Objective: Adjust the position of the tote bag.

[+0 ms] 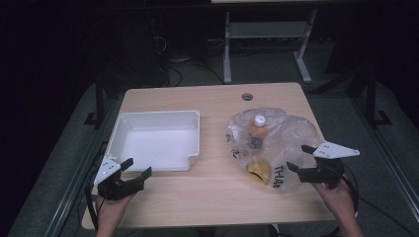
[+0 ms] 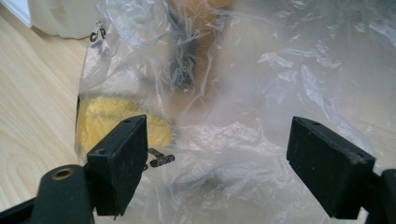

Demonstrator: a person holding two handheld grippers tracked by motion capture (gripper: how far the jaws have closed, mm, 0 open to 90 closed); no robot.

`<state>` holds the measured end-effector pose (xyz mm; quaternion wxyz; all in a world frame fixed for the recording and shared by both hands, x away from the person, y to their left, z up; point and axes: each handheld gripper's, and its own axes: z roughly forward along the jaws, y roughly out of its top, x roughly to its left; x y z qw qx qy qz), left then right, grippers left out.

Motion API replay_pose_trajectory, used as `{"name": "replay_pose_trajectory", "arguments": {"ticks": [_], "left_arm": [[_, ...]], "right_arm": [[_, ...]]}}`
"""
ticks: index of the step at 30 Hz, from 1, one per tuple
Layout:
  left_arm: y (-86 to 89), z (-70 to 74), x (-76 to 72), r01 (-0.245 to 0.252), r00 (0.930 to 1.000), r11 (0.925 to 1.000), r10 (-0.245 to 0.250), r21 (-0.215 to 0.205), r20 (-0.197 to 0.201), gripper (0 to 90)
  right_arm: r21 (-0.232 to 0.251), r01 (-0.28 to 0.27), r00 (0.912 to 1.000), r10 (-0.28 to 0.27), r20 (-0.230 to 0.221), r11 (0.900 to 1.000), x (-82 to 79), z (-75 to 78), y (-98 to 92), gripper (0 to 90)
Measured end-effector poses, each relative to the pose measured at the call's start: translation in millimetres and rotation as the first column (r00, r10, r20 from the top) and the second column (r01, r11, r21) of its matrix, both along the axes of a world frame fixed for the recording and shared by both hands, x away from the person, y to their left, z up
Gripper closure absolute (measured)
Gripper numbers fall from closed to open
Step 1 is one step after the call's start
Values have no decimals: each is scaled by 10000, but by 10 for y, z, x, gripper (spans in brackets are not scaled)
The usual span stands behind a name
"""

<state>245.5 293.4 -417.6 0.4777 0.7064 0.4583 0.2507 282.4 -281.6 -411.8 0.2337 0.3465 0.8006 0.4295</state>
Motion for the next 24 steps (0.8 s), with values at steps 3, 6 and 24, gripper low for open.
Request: {"name": "replay_pose_trajectory", "arguments": {"ticks": [3, 6, 24], "left_arm": [[-6, -2, 13, 38, 10000, 10000, -38, 38, 5, 218], [-14, -10, 22, 36, 10000, 9999, -36, 109, -63, 218], [-59, -31, 36, 934, 9954, 9955, -931, 157, -214, 220]], "right_arm": [[-60, -26, 10000, 26, 36, 10000, -2, -2, -5, 202], [-26, -44, 9999, 45, 119, 10000, 2, -1, -31, 202], [64, -208, 9995, 206, 236, 9998, -27, 24, -36, 200]]}}
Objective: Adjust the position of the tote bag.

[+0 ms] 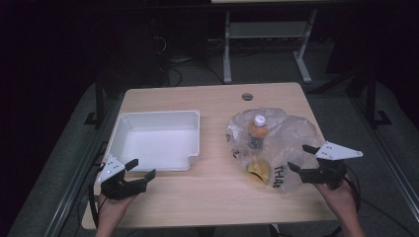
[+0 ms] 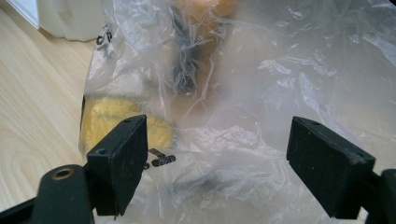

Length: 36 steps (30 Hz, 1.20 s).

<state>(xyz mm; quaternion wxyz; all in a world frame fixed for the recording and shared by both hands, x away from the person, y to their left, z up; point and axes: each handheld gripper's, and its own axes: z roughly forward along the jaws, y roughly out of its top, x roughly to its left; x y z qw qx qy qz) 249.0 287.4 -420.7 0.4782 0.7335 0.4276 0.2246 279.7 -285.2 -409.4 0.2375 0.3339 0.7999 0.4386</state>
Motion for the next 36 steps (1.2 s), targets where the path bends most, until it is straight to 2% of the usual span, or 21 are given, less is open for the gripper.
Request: {"name": "replay_pose_trajectory", "arguments": {"ticks": [8, 17, 24, 31, 36], "left_arm": [[-35, -13, -5, 274, 9996, 9996, -274, 103, 10, 220], [-9, -59, 26, -15, 10000, 9998, 14, 213, 12, 217], [-11, -89, 40, 20, 10000, 9994, -22, 358, 36, 210], [6, -107, 57, -131, 9999, 9998, 131, 131, 38, 207], [-20, -124, 60, 116, 9999, 9998, -117, 147, 29, 208]], "right_arm": [[23, -51, 10000, 51, 27, 10000, 2, 1, -22, 199], [-11, -114, 9999, 114, -65, 9999, 16, -15, -10, 193], [-29, -135, 9999, 135, -80, 9999, 22, -27, -6, 187], [41, -162, 9998, 163, -117, 9999, 24, -30, -10, 186], [1, -203, 9997, 203, -137, 9998, 28, -35, -8, 186]]}}
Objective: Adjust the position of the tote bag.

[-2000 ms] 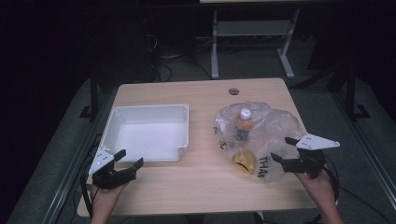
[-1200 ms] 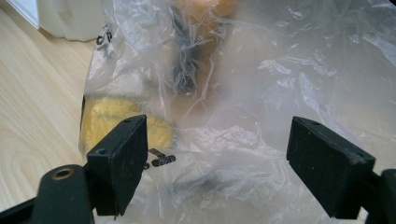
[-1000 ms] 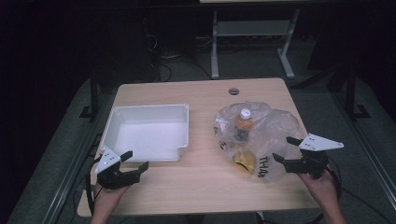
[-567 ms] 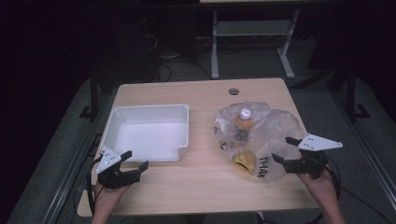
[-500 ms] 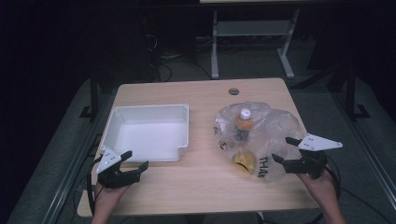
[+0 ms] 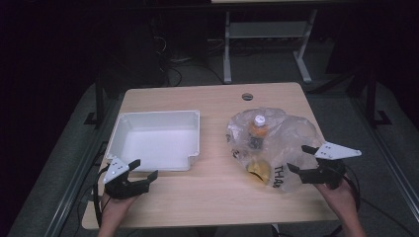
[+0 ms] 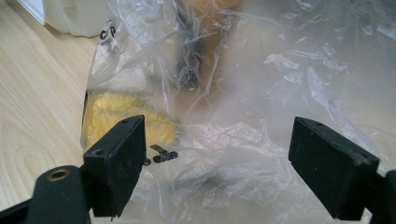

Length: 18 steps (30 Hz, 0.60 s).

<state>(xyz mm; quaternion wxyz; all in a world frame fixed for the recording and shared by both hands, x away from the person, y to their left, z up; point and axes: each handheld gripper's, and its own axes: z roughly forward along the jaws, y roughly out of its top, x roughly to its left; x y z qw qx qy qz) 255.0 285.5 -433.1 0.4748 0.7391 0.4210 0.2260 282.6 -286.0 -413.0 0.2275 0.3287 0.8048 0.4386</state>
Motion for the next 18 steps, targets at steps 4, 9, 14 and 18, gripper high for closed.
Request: {"name": "replay_pose_trajectory", "arguments": {"ticks": [4, 9, 14, 18], "left_arm": [[-33, 9, -5, 414, 9991, 9991, -414, 53, -137, 212], [-78, 40, -2, 1272, 9913, 9916, -1263, 227, -382, 213], [-236, 165, 24, 2827, 9589, 9546, -2790, 942, -507, 214], [-283, 247, 38, 3644, 9311, 9259, -3605, 998, -556, 218]], "right_arm": [[56, 2, 10000, -2, 17, 10000, -5, 5, -15, 186], [133, 30, 10000, -30, 8, 9999, -18, 10, -25, 184], [233, 36, 10000, -36, 11, 9997, -21, 11, -52, 183], [239, 25, 10000, -25, -28, 9997, -31, 17, -44, 183]]}}
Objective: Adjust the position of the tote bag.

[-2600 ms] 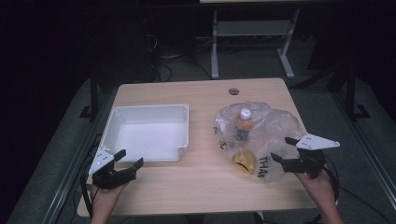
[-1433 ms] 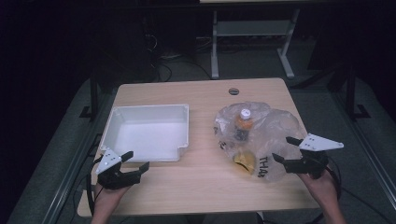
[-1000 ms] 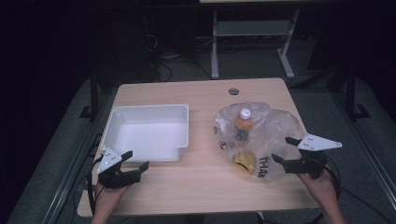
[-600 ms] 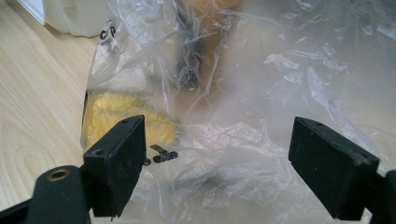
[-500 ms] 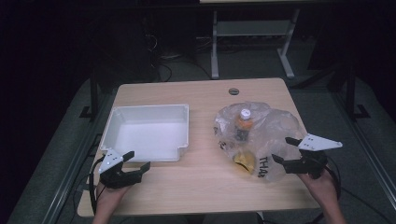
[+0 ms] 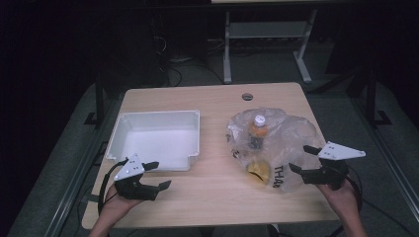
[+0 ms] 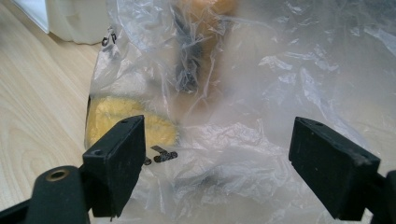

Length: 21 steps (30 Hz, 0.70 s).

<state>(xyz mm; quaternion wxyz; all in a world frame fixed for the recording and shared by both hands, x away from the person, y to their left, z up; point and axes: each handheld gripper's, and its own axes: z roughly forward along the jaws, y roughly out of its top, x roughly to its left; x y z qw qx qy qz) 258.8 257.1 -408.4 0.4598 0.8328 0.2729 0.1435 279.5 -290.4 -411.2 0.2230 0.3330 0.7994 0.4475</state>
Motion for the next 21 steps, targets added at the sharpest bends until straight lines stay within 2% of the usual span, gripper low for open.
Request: {"name": "replay_pose_trajectory", "arguments": {"ticks": [4, 5, 6, 8, 9, 11, 12, 15, 16, 21], "left_arm": [[-63, 112, 35, 997, 9950, 9946, -996, 305, -34, 218], [-63, 112, 35, 997, 9950, 9946, -996, 305, -34, 218], [-101, 159, 49, 1260, 9920, 9911, -1260, 424, -31, 218], [-128, 180, 54, 1318, 9912, 9904, -1320, 427, 37, 221], [-180, 224, 74, 1595, 9871, 9860, -1598, 496, 30, 221], [-239, 251, 93, 1790, 9838, 9828, -1790, 455, -33, 225], [-264, 264, 111, 1916, 9815, 9799, -1916, 561, -67, 228], [-315, 277, 130, 2092, 9779, 9766, -2090, 502, -94, 233], [-340, 286, 148, 2261, 9741, 9731, -2255, 433, -168, 233], [-449, 339, 201, 2549, 9669, 9655, -2540, 527, -234, 237]], "right_arm": [[-43, -62, 9999, 63, 85, 10000, -7, 7, 15, 183], [-43, -62, 9999, 63, 85, 10000, -7, 7, 15, 183], [-40, -51, 9999, 51, 111, 10000, -6, 12, 12, 183], [11, -55, 9999, 55, 107, 10000, -7, 15, 13, 182], [6, -55, 9999, 55, 106, 10000, -10, 14, 17, 183], [-67, -35, 10000, 36, 92, 10000, -18, 10, 25, 182], [-117, -46, 9999, 48, 101, 9999, -20, 7, 26, 182], [-90, -53, 10000, 53, 63, 9999, -23, -6, 19, 182], [-78, -60, 10000, 60, 38, 10000, -22, -14, 11, 181], [127, -78, 9999, 77, 65, 9999, -39, -24, -18, 181]]}}
